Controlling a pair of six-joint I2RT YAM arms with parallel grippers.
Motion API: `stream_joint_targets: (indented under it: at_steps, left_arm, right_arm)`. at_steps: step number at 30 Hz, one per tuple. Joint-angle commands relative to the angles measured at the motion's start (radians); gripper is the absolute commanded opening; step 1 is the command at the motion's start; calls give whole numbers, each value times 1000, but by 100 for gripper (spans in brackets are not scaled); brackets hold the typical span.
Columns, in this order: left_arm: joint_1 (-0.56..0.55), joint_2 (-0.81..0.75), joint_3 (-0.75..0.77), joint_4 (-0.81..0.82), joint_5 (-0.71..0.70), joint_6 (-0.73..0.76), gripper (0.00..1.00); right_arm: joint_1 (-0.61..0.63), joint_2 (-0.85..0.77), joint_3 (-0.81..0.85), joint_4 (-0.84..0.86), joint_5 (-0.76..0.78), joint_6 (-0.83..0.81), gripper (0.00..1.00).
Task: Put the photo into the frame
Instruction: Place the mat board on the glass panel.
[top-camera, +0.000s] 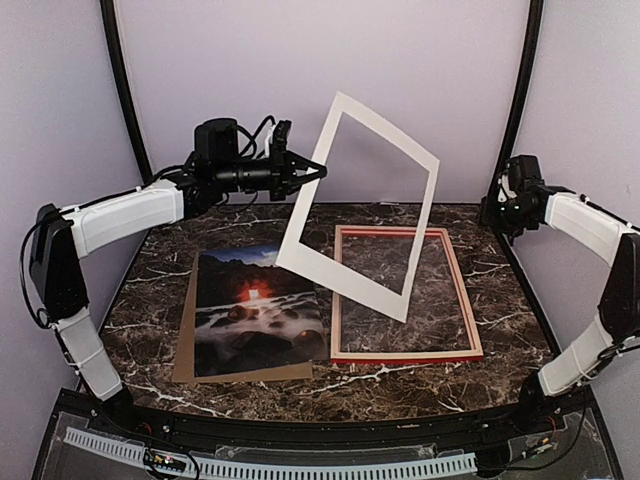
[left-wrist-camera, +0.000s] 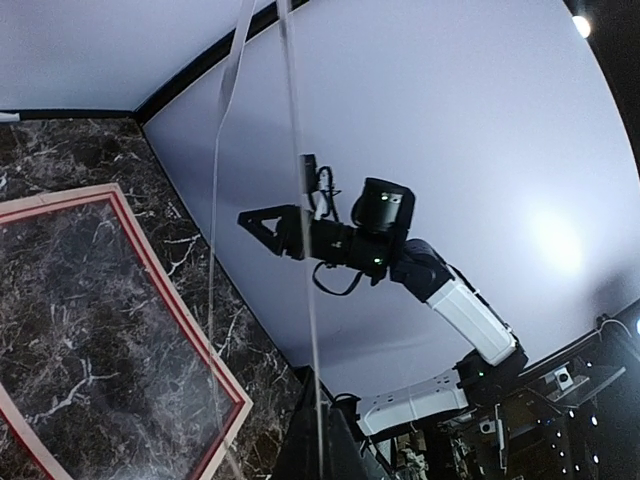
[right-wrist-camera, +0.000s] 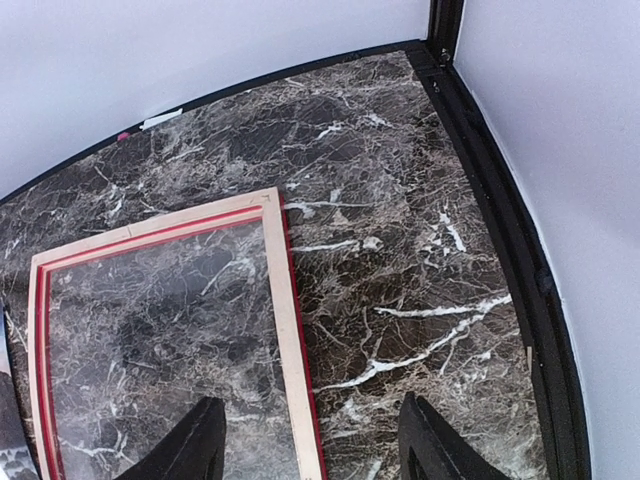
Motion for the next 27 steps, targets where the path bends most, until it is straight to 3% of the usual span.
stream_joint_targets:
  at_steps: [1,5,12,27]
  left_arm:
    - [9,86,-109,216,-32,-152,0]
    - [-5,208,-206,382,-37,-266,0]
    - [-27,338,-262,405,-93,-283,0]
    - [-112,409,-276,392,-243,-307,0]
  right_arm:
    - [-8,-21,-5,-7,-24,-8,60]
    - [-8,-2,-24,5,-61,-1,60]
    - [-7,11,-57,26,-114,8,59]
    - [-7,47,-119,52,-125,12,60]
